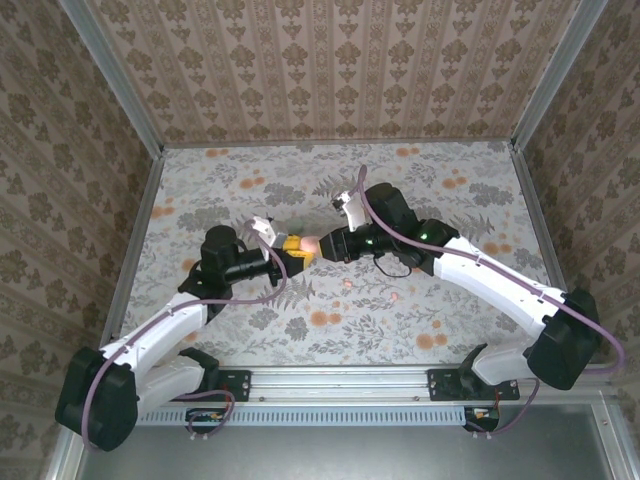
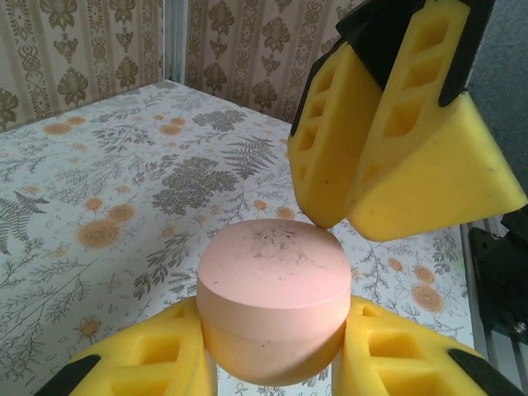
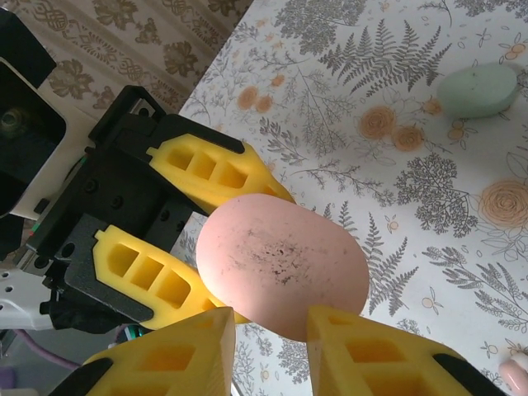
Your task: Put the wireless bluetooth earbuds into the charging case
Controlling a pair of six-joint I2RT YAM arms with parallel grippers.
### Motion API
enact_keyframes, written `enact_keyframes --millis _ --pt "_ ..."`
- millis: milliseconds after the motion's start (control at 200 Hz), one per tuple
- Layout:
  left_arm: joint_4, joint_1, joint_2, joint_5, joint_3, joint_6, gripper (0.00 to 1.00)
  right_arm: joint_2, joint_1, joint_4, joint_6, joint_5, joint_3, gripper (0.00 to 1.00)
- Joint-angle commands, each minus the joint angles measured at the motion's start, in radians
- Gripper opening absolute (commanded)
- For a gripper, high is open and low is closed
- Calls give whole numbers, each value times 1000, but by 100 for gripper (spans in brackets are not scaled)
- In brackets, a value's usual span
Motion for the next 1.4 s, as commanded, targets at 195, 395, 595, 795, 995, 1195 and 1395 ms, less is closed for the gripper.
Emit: enact_keyframes --millis 195,395,595,795,995,1195,1395 --pt "53 -14 -13 5 25 -1 18 -42 18 22 41 -49 -25 27" --pt "19 -14 -23 -2 30 11 18 -68 36 66 95 -35 -99 26" --pt "13 -14 -44 -9 22 12 18 -38 62 79 100 -28 -85 26" --pt "12 -15 -48 3 21 12 18 4 53 18 64 36 0 24" --pt "-2 -20 -55 6 13 20 18 57 -7 -45 44 31 92 24" --pt "-18 -21 -60 -4 4 38 18 126 -29 -180 -6 -1 201 24" --pt "-38 -21 -45 -1 11 57 18 166 -54 -236 -21 -29 246 24"
